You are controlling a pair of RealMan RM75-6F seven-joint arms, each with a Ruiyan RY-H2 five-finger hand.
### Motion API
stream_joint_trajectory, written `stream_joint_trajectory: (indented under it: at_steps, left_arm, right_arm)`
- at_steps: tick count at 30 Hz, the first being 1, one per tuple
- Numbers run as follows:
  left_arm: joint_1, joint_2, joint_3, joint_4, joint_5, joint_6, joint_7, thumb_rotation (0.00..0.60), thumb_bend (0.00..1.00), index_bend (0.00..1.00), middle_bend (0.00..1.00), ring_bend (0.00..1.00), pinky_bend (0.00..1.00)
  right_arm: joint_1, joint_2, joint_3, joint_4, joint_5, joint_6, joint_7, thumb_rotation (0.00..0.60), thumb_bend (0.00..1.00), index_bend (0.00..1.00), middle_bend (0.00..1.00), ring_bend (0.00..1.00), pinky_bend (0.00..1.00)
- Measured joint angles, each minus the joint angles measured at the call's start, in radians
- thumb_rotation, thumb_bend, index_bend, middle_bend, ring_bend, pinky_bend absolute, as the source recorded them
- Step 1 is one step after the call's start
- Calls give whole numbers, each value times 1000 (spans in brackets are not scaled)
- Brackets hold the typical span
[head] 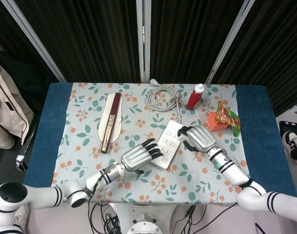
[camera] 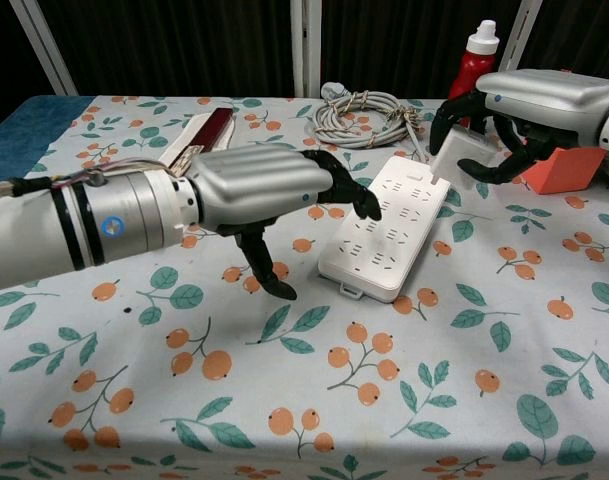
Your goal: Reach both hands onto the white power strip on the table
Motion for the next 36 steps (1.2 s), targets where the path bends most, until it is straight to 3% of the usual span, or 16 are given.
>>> stream_joint_trajectory:
  at_steps: [4,7,10,15,21,28,36]
  left_arm:
    - [33,63,-5,-71,-4,53,38,600,77,173,179,84,56]
    - [65,109,-11,-115,-19,92,64,600,77,173,179,84,56]
    - [96,152,-16,-148,-41,124,82,600,77,173,179,84,56]
    - [169,235,-16,-200,-73,202,93,600,76,173,178,84,55]
    - [312,376,-5,-234,-117,350,63,600,75,173,178,84,55]
    - [512,516,32,-216,-186,499,-22,600,76,173,178,84,55]
    - [714,562,104,-188,-186,656,-100,600,74,173,178,84,54]
  right_arm:
    - [4,80,-22,-80,44,-129,58,600,571,491,516,420,515]
    - [10,116,-36,-112,65,-205,112,600,413,174,364,270,390]
    - [11,131,-41,-123,73,-226,161,600,331,9,227,136,269]
    - [-6,168,-40,-140,62,-208,212,600,327,0,126,43,194]
    - [-59,231,-43,-166,27,-103,212,600,327,0,126,36,187]
    - [-216,290,-60,-199,-7,192,100,600,327,0,154,39,188]
    - [-454,331,-106,-208,-86,514,91,600,327,0,154,40,188]
